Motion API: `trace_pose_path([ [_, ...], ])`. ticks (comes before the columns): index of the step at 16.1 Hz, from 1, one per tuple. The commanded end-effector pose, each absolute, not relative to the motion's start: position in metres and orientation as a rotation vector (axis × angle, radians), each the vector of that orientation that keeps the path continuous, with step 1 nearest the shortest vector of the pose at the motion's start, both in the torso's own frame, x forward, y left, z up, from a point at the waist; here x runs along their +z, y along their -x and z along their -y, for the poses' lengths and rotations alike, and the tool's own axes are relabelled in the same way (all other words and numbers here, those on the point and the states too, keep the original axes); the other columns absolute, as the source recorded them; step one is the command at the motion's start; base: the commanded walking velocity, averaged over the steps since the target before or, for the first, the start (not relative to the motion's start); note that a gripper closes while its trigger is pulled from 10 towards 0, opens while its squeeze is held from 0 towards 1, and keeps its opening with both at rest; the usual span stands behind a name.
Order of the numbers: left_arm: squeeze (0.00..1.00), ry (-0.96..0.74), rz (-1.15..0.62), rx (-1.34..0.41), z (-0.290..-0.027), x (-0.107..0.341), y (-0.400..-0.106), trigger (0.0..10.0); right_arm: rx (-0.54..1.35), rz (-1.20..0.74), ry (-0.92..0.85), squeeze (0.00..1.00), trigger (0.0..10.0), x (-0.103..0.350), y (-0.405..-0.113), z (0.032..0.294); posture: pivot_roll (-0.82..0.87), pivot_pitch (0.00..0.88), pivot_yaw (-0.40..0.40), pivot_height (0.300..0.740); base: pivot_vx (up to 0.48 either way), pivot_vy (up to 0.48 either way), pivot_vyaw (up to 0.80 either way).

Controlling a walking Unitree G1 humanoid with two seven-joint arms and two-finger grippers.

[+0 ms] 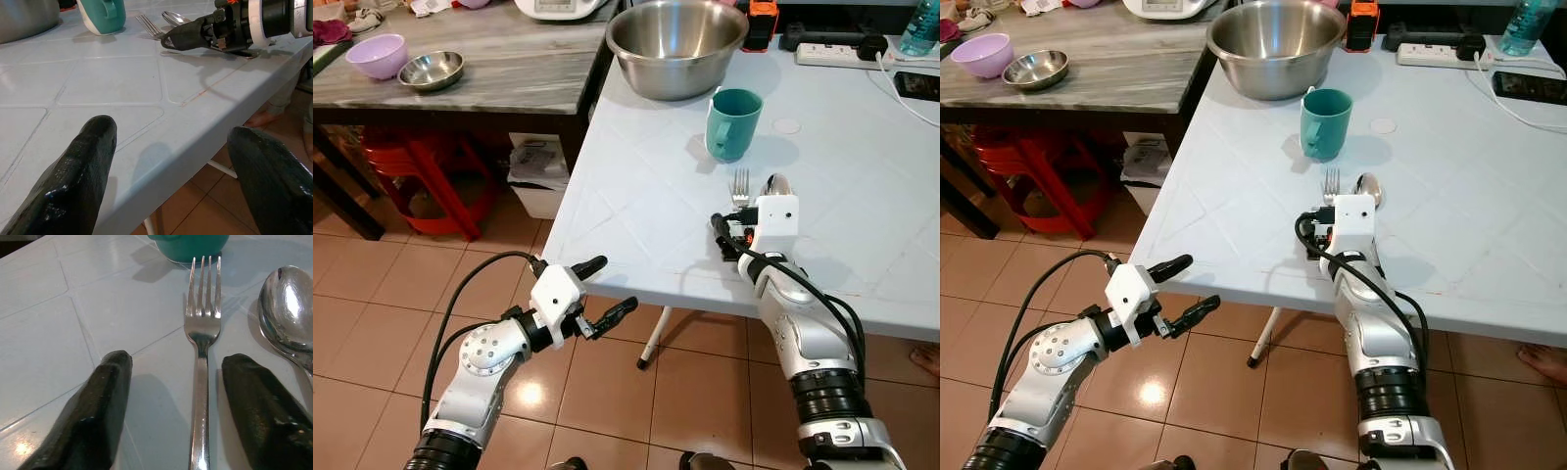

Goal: Setting the table

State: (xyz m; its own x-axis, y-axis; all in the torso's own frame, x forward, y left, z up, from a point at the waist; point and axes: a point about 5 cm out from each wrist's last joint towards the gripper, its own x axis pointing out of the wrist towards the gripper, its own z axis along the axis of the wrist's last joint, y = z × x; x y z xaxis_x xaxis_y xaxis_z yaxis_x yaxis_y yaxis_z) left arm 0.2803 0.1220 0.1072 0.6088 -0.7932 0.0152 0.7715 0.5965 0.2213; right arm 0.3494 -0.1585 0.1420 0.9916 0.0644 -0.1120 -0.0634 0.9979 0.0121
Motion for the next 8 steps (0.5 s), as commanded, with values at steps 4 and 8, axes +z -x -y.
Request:
trace_pose_path([
  [4,0.00,-0.219,0.106,-0.911,-0.126,0.103,-0.280,10.0,0.030,-0.170,-0.036,0.00,0.0,0.132,-0.346,0.159,-0.15,0.162,0.097,0.740,0.000,0.000,0.00],
  [8,0.00,-0.219,0.107,-0.914,-0.125,0.102,-0.280,10.0,-0.010,-0.216,-0.078,0.00,0.0,0.124,-0.344,0.171,-0.15,0.165,0.103,0.740,0.000,0.000,0.00],
])
